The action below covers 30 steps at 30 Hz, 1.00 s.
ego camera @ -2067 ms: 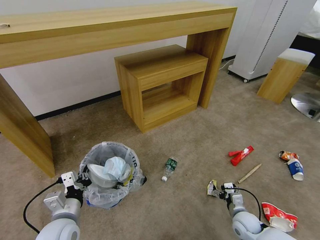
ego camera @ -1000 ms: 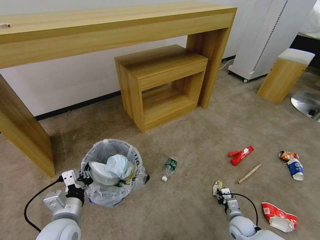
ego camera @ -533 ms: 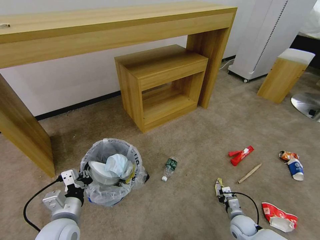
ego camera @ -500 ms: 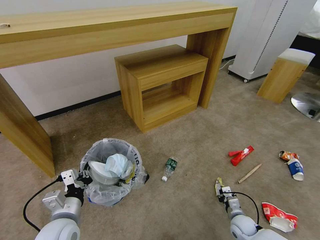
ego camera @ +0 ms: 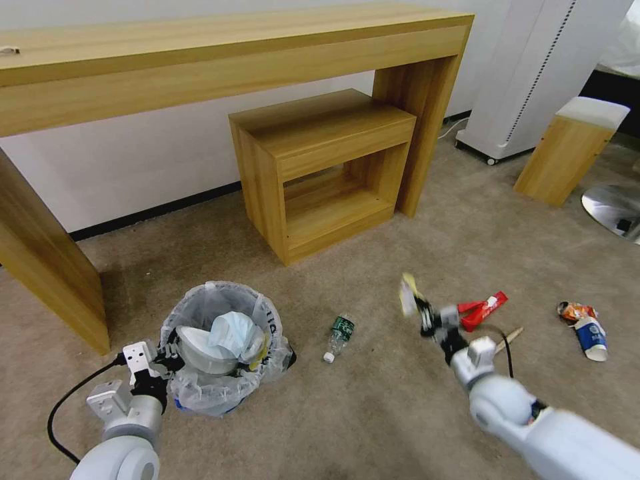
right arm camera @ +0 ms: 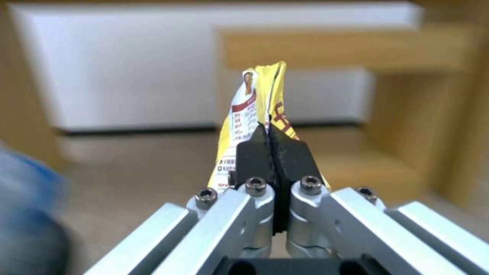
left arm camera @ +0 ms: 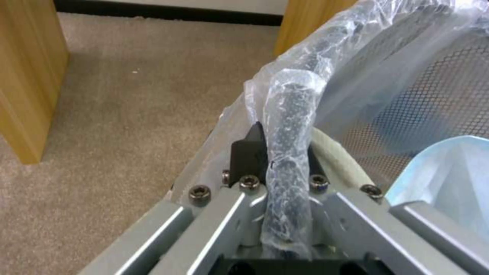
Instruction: Pick up the trash bin and place the garbage on the floor into it.
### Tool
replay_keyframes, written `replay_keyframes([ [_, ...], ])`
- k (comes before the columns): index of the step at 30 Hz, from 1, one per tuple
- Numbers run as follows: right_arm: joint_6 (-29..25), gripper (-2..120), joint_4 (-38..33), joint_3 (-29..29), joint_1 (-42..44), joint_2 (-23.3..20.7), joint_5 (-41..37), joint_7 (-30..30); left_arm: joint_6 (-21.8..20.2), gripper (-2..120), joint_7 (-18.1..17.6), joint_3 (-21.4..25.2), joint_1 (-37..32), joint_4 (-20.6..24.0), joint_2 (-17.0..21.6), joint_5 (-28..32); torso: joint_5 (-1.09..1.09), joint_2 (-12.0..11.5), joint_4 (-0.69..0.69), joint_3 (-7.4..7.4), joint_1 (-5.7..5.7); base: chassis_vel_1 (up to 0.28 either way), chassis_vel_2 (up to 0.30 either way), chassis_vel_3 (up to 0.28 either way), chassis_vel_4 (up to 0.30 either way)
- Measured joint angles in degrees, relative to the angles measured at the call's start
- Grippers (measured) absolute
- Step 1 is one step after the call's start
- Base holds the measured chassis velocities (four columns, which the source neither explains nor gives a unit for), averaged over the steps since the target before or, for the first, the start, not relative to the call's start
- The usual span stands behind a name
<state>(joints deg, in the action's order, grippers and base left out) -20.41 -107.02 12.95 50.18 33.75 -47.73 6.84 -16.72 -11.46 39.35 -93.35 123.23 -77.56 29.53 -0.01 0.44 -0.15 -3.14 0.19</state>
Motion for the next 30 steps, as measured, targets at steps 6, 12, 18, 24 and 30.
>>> replay_keyframes([
  [6, -2.87, 0, -5.75, 9.53, -11.41, -0.24, -5.08, -6.95, -0.32, 1, -0.07, -0.16, -0.21, 1.03, -0.40, -0.12, 0.02, 0.00, 0.02, 0.00, 0.00, 0.000, 0.000, 0.000, 0.000],
  [12, -4.81, 0, -7.13, 20.64, -18.23, 1.73, -8.50, -11.87, -0.64, 1, -0.32, 0.04, -0.47, 2.34, -0.65, -0.15, 0.00, 0.00, 0.00, 0.00, 0.00, 0.000, 0.000, 0.000, 0.000],
  [18, -6.18, 0, -5.46, 28.51, -21.67, 3.67, -9.15, -14.71, -0.82, 1, -0.40, 0.06, -0.81, 3.30, -1.10, -0.19, 0.01, 0.00, 0.01, 0.00, 0.00, 0.000, 0.000, 0.000, 0.000],
  [24, -6.27, 0, -3.85, 32.52, -22.94, 5.31, -9.10, -15.20, -0.88, 1, -0.45, 0.18, -1.19, 4.20, -1.34, -0.21, 0.01, 0.00, 0.01, 0.00, 0.00, 0.000, 0.000, 0.000, 0.000],
  [30, -6.32, 0, -1.41, 36.05, -23.28, 6.85, -8.19, -15.27, -1.26, 1, -0.70, 0.01, -1.24, 5.22, -1.85, -0.16, 0.05, -0.01, -0.01, 0.00, 0.00, 0.000, 0.000, 0.000, 0.000],
])
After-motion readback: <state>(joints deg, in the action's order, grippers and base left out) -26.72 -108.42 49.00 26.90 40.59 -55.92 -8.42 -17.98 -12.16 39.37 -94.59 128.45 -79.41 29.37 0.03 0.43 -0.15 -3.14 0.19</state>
